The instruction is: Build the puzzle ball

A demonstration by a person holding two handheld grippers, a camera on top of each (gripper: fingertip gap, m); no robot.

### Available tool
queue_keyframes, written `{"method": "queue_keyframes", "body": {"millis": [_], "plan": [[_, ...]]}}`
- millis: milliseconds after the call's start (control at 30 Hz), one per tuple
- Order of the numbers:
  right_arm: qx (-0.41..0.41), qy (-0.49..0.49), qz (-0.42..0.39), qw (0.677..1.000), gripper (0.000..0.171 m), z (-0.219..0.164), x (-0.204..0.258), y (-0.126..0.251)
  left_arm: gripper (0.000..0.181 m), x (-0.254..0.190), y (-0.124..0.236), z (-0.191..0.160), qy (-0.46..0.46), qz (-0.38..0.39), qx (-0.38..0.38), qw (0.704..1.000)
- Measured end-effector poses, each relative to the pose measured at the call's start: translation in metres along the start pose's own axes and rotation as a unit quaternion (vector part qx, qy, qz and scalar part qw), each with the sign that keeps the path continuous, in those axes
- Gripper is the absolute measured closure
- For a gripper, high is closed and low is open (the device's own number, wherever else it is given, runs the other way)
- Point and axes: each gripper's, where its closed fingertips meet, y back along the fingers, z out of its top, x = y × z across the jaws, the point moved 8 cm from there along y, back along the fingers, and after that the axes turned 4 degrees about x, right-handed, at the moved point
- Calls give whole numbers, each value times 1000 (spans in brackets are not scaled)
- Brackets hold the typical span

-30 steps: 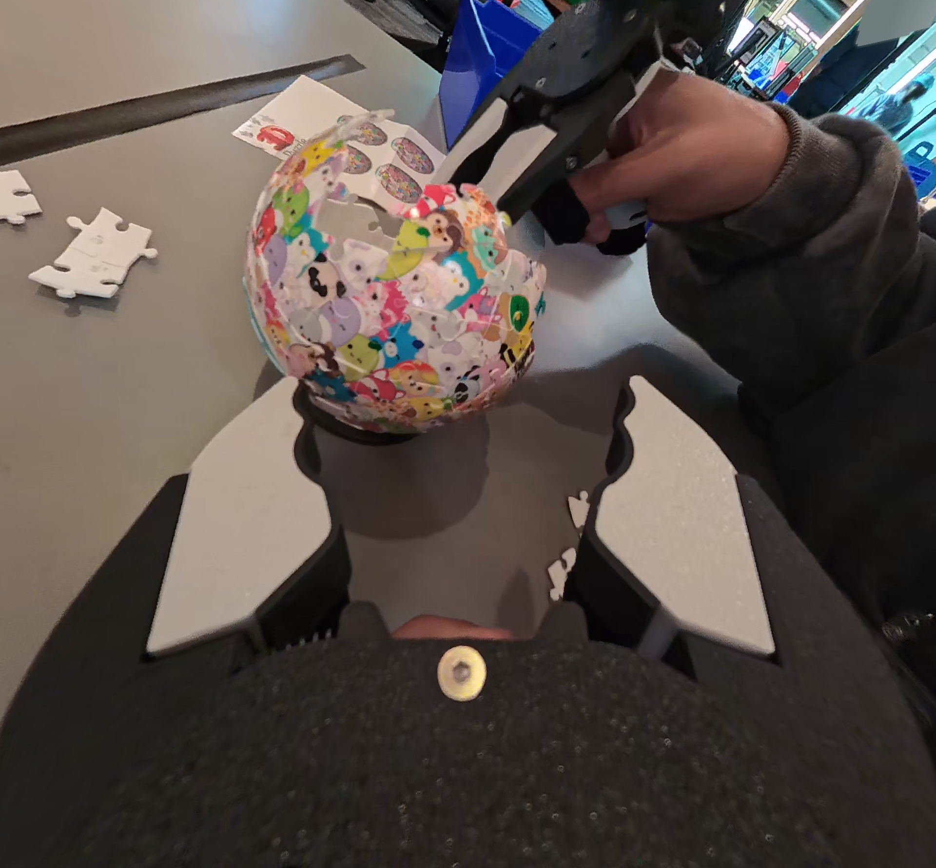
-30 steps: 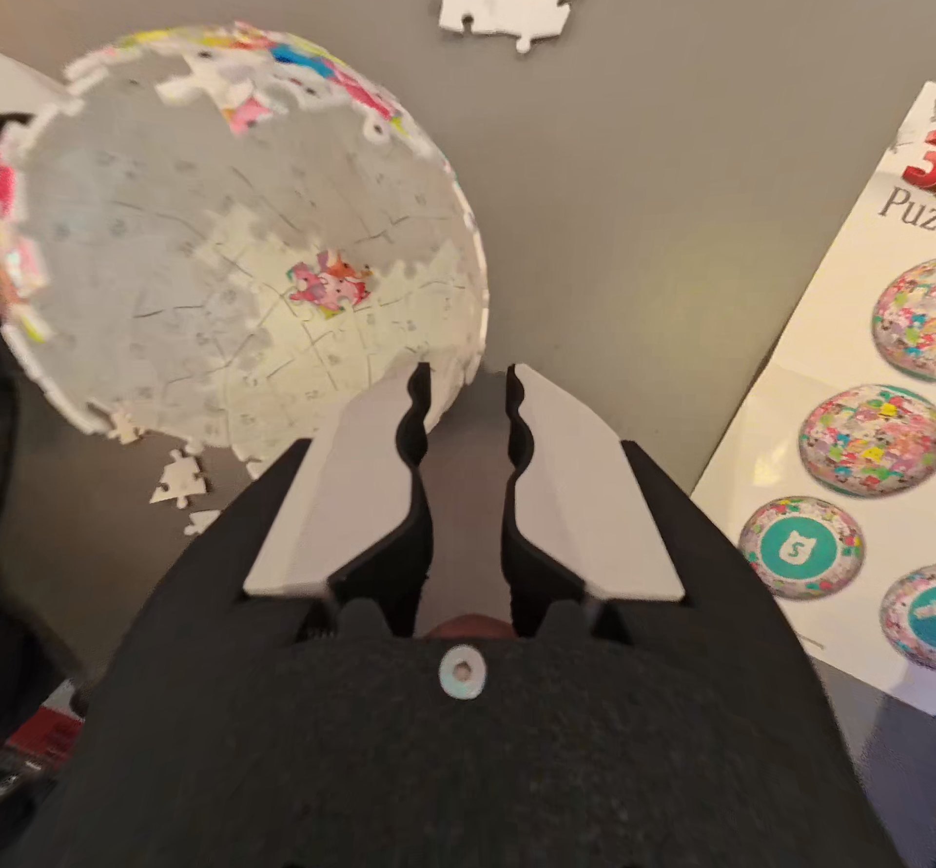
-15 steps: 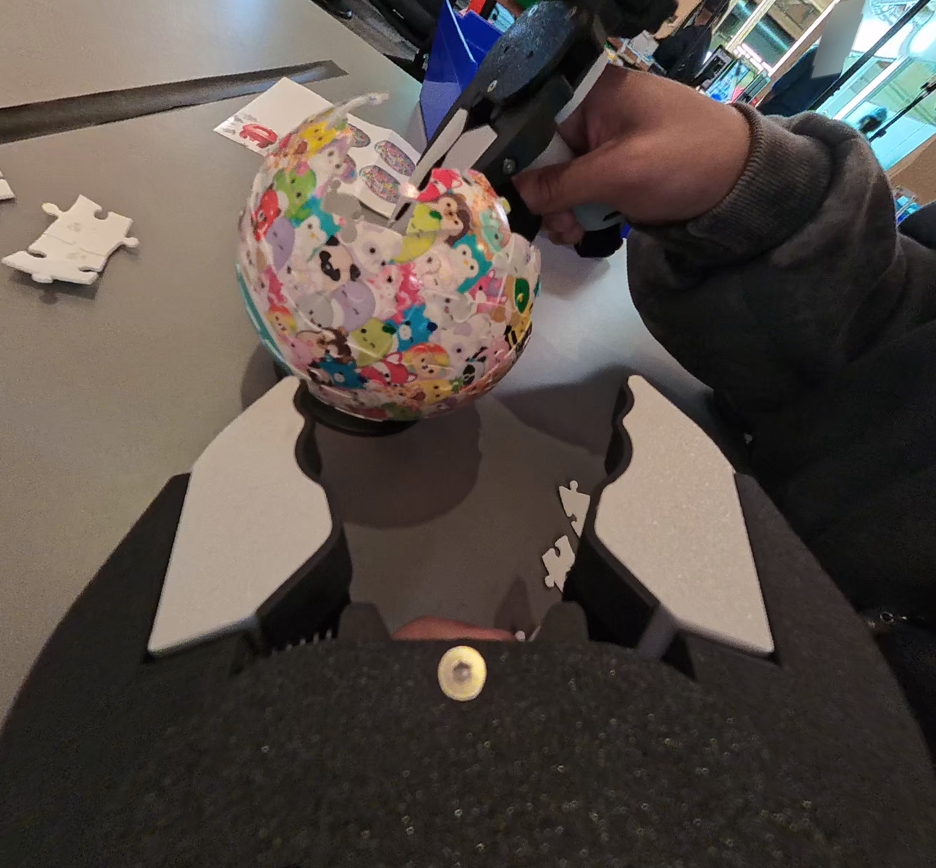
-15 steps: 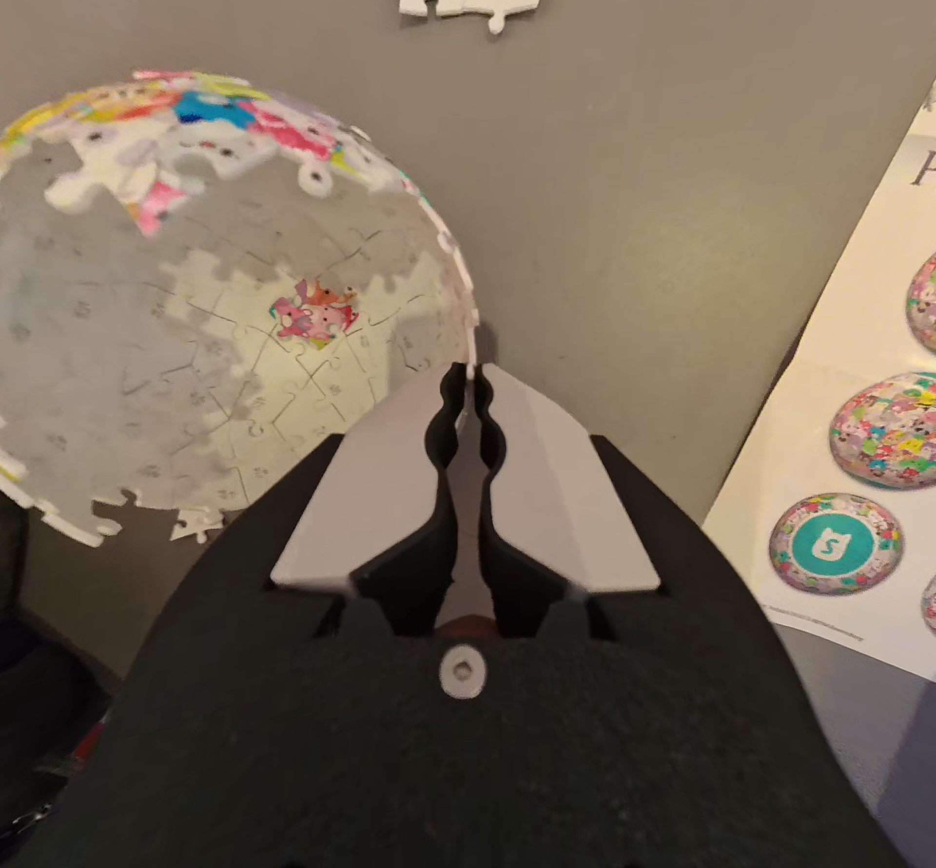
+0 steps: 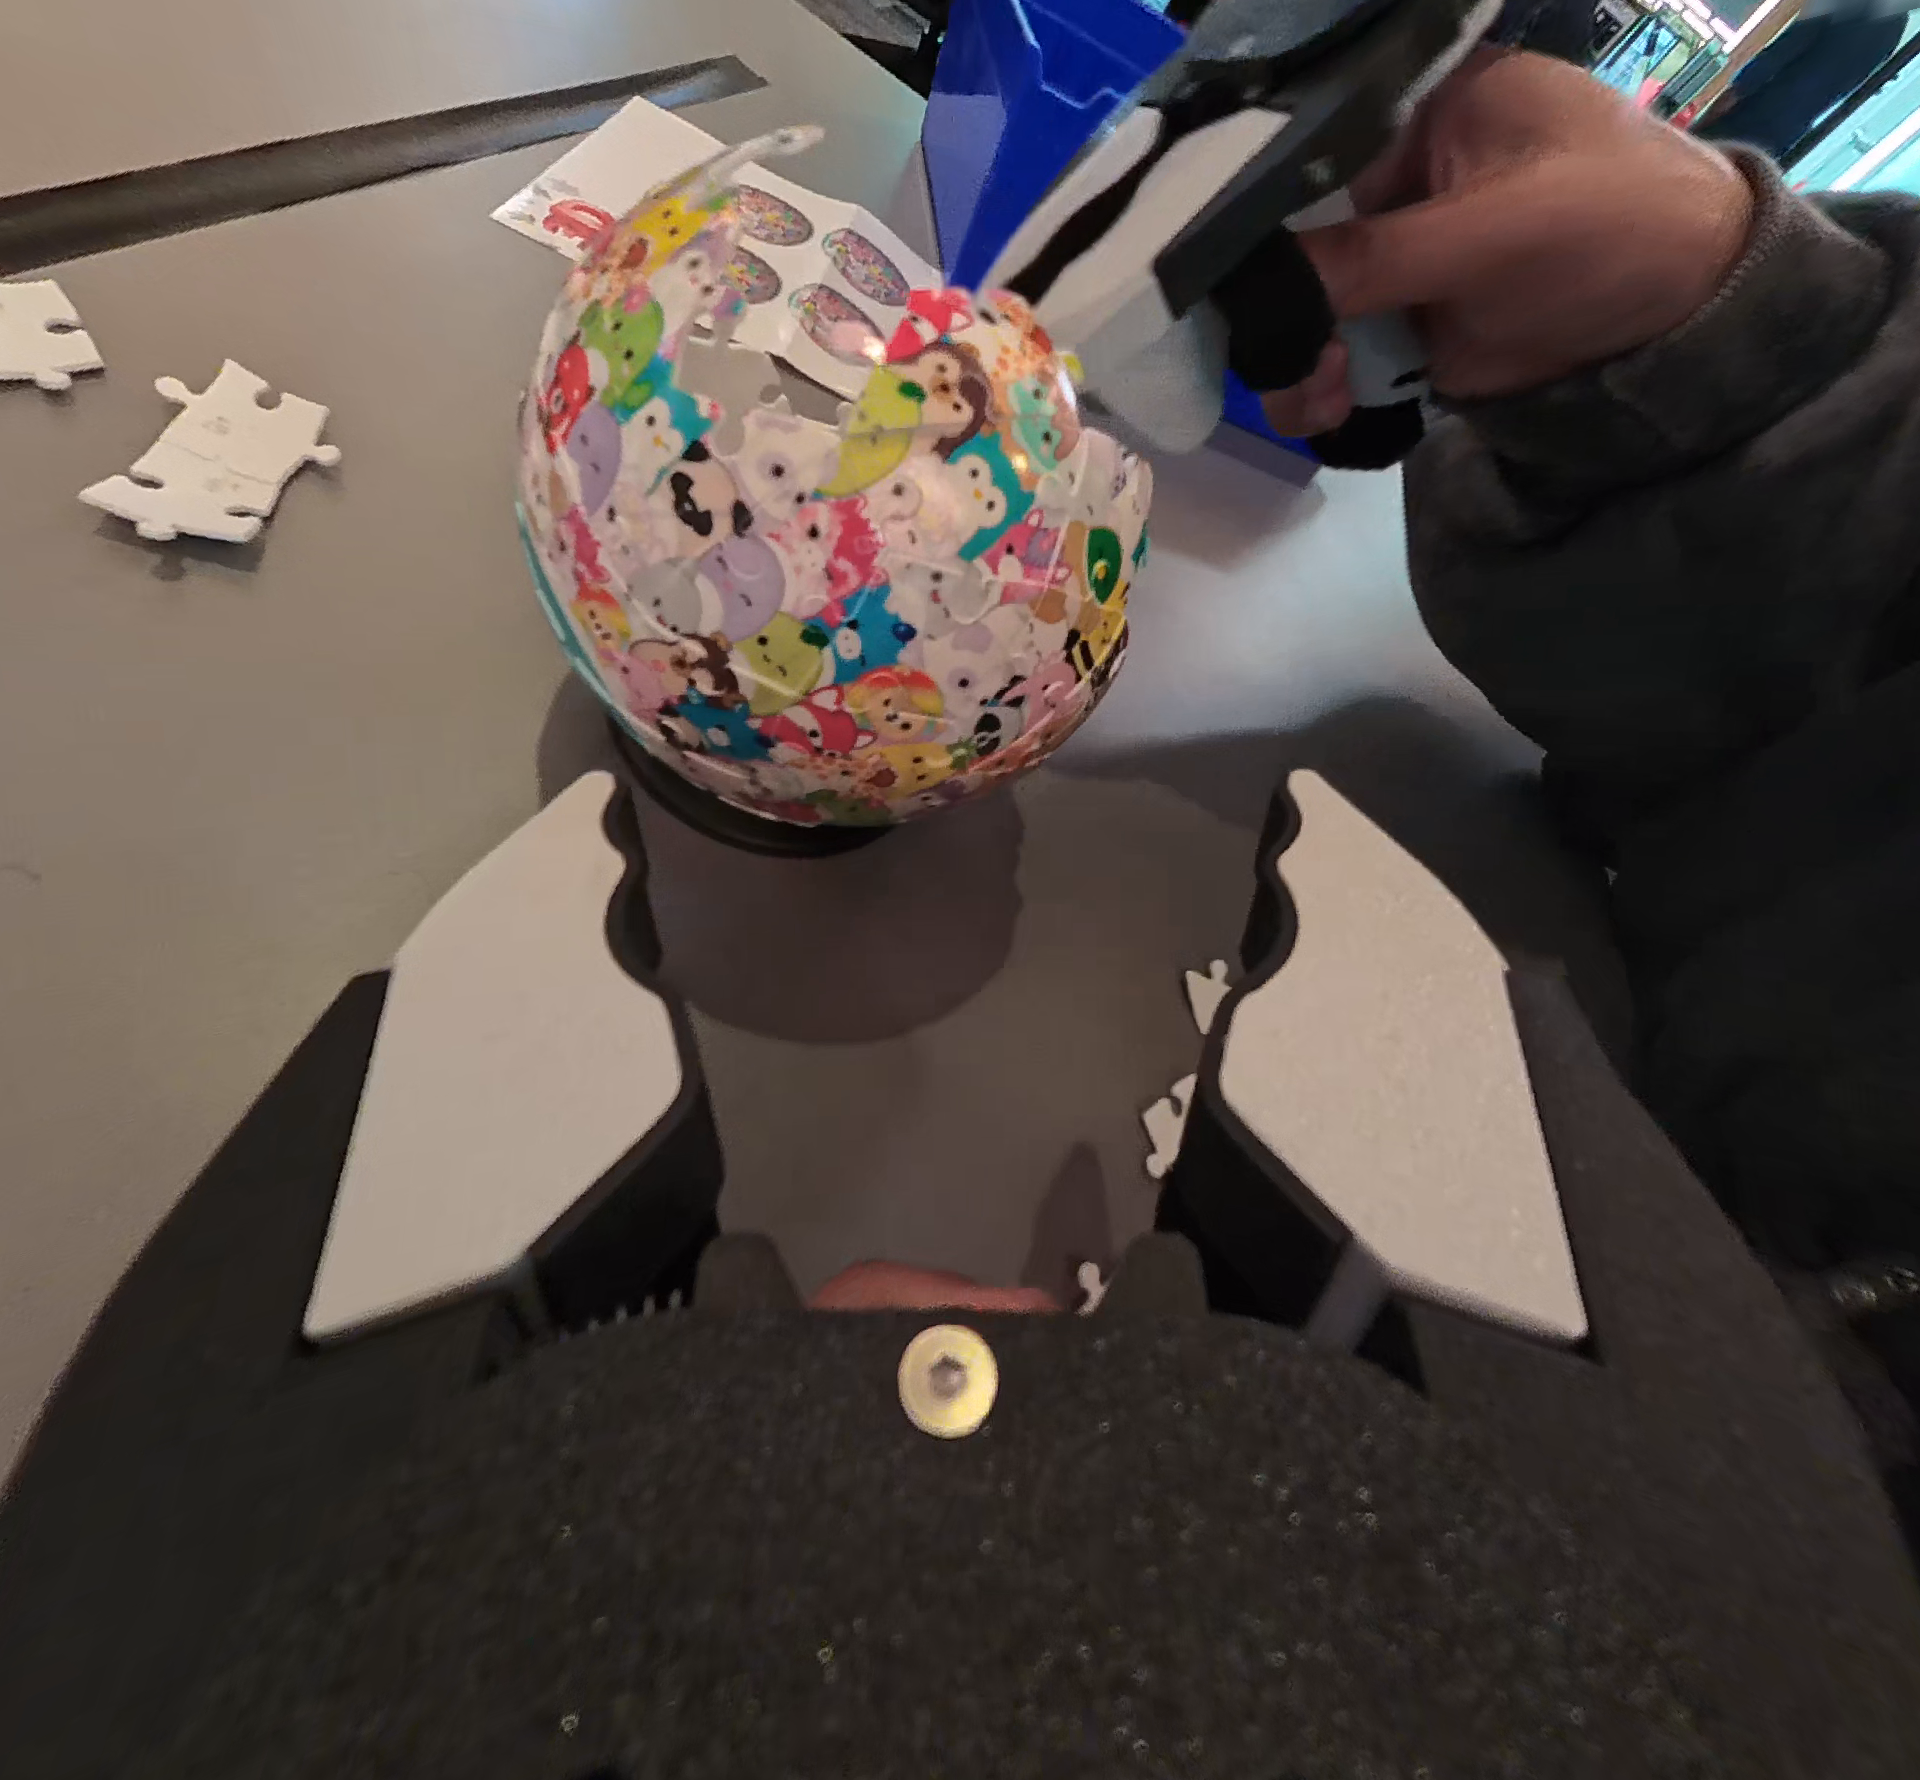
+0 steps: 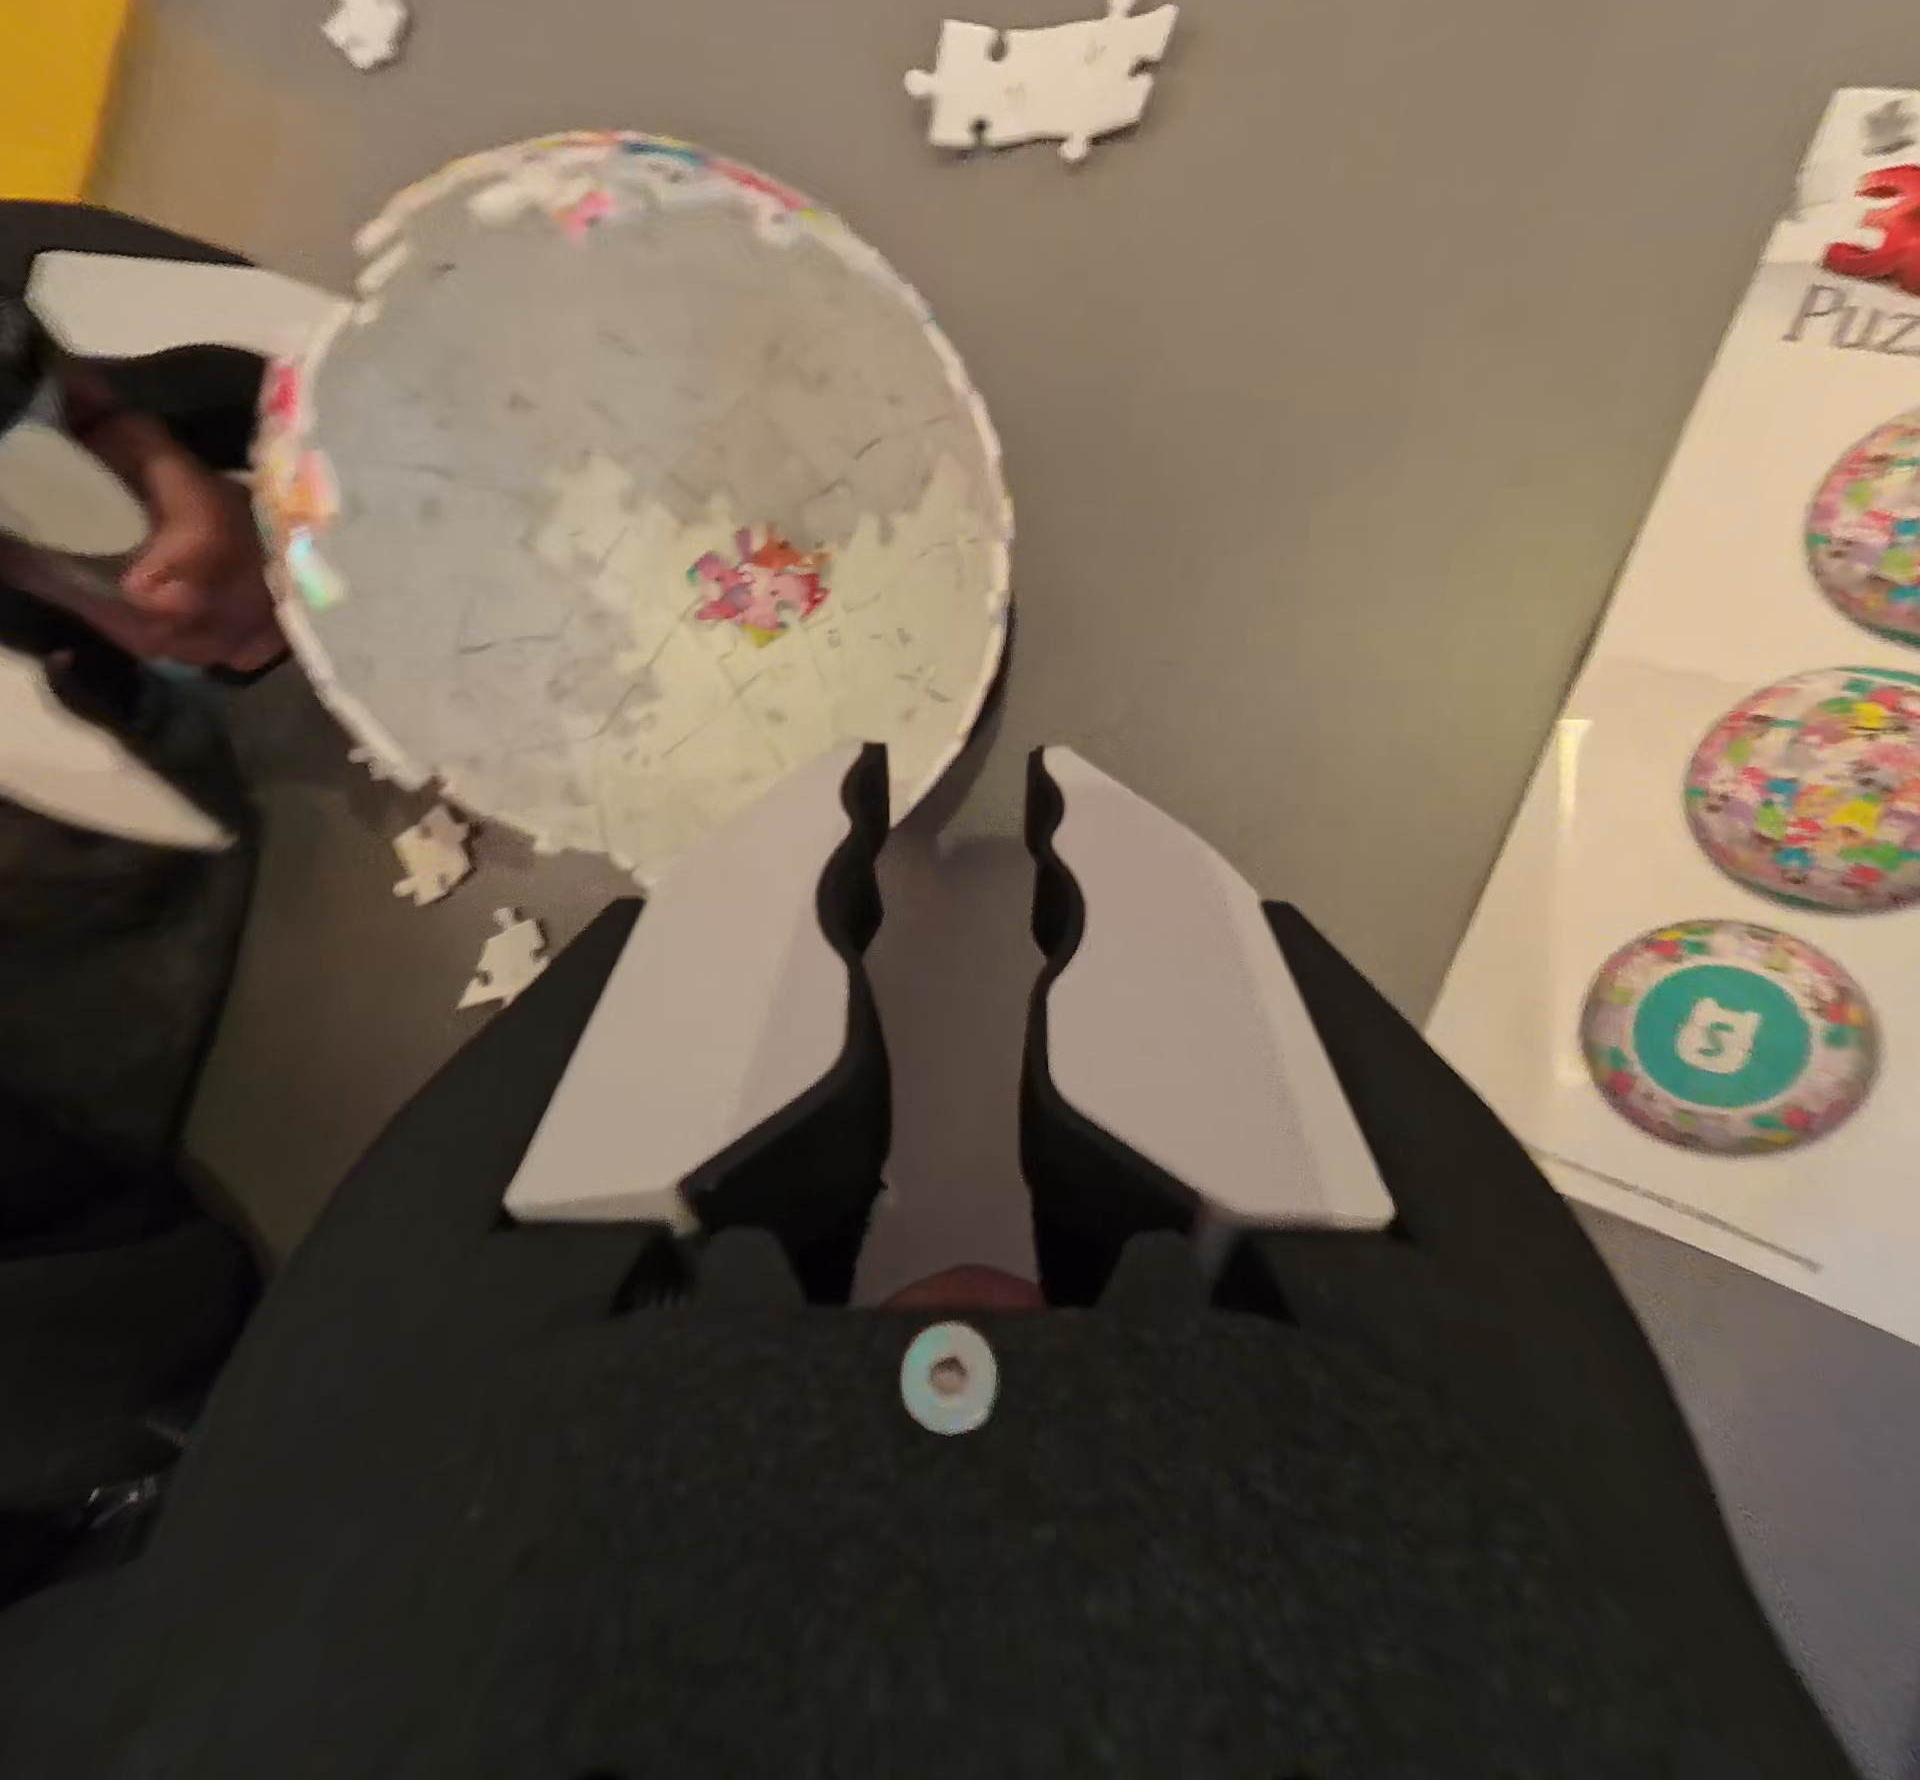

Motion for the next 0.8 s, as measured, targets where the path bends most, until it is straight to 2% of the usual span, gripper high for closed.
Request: {"method": "queue_keyframes", "body": {"millis": [100, 167, 367, 567, 700, 800], "plan": [[-42, 24, 51, 998, 147, -11, 7, -1, 70, 6, -2, 1, 12, -8, -2, 1000], [-59, 27, 49, 997, 145, -18, 6, -6, 69, 8, -8, 1, 17, -16, 4, 1000], [-60, -40, 100, 992, 147, -30, -1, -27, 68, 8, -25, -1, 28, -21, 18, 999], [-57, -77, 154, 983, 151, -36, -2, -38, 66, 2, -28, 6, 23, -1, 32, 999], [-60, -76, 172, 980, 145, -39, 2, -45, 65, 0, -27, 12, 13, 18, 44, 999], [-76, -67, 181, 978, 141, -39, -3, -33, 67, 4, -30, 9, 13, 33, 61, 997]]}}
